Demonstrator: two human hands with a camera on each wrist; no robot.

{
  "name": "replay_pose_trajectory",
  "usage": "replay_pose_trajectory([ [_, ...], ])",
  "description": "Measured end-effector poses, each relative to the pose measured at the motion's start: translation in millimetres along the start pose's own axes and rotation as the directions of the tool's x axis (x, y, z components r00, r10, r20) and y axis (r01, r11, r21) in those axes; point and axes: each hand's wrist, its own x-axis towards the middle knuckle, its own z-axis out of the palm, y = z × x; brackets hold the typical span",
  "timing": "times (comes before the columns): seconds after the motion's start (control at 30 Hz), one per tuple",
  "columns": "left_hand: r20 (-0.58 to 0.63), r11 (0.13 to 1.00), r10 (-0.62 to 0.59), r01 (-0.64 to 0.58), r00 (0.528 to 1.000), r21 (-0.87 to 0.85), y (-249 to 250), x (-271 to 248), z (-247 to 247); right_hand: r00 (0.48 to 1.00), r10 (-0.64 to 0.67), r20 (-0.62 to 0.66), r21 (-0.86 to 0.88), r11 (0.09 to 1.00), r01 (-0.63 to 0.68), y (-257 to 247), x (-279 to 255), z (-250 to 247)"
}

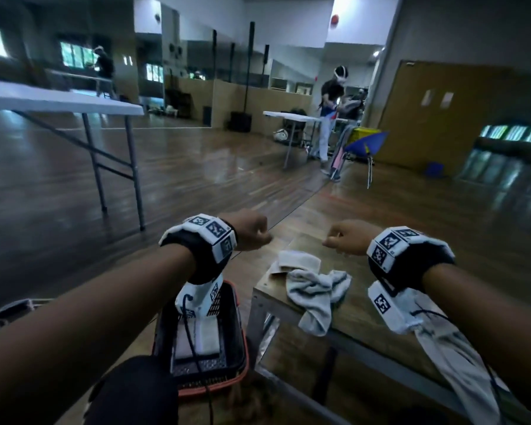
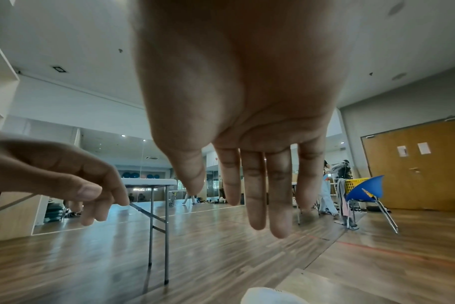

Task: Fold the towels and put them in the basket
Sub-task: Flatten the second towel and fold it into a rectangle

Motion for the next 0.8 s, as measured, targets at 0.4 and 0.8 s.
replay_pose_trajectory([
  [0.4,0.111,0.992,0.128,-0.129,0.985,0.001,-6,107,142,0.994,-0.003,0.105,-0.053,0.999,0.009,64,101,121],
  [0.8,-0.113,0.991,0.122,-0.128,0.986,-0.045,-19,211,235,0.999,0.023,-0.037,-0.135,0.99,-0.028,102,186,187],
])
